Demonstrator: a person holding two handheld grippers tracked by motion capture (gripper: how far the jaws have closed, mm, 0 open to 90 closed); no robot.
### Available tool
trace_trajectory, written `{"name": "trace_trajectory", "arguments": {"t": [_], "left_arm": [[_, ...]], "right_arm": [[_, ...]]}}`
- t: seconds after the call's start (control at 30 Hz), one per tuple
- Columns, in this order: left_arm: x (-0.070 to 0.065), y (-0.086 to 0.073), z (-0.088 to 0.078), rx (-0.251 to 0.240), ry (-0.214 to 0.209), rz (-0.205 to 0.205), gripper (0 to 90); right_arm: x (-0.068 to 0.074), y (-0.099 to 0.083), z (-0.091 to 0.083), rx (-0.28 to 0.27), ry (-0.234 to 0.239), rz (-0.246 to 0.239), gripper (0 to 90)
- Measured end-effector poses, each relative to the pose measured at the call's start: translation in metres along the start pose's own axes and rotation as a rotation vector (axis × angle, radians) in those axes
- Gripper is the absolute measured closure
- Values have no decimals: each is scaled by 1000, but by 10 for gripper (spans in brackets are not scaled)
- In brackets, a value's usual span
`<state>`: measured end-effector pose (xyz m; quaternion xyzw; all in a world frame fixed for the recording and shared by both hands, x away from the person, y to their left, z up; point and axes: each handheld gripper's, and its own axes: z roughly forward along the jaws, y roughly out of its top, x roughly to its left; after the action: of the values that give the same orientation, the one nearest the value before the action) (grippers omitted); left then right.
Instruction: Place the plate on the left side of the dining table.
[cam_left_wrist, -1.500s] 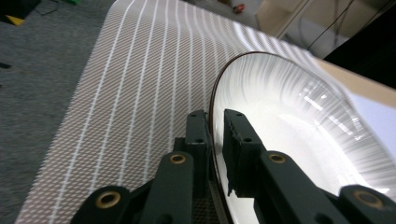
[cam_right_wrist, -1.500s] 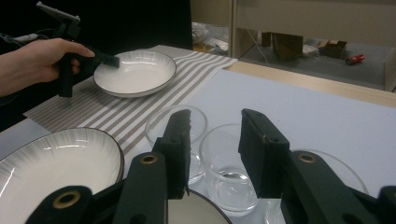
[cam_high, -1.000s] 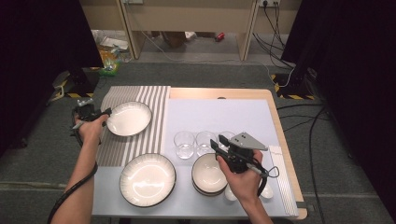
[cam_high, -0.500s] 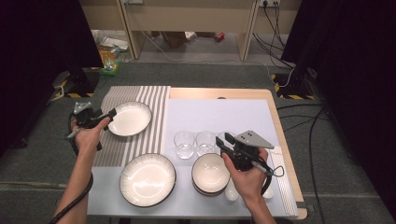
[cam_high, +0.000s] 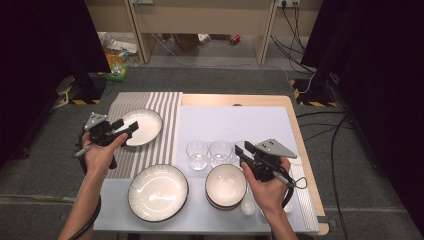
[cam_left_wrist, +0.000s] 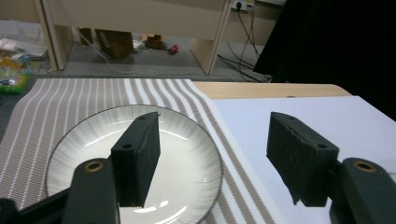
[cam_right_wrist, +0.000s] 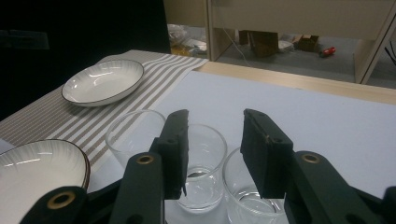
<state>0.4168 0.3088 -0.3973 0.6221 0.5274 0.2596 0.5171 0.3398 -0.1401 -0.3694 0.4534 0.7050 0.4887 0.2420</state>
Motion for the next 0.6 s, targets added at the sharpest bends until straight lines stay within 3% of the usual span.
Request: {"name": "trace_trajectory", "arguments": {"t": [0.6], "left_arm": [[-61,-10,-16,1,-148,111,347]], "right_arm": [[-4,0,1,-8,-9,5,616]]}}
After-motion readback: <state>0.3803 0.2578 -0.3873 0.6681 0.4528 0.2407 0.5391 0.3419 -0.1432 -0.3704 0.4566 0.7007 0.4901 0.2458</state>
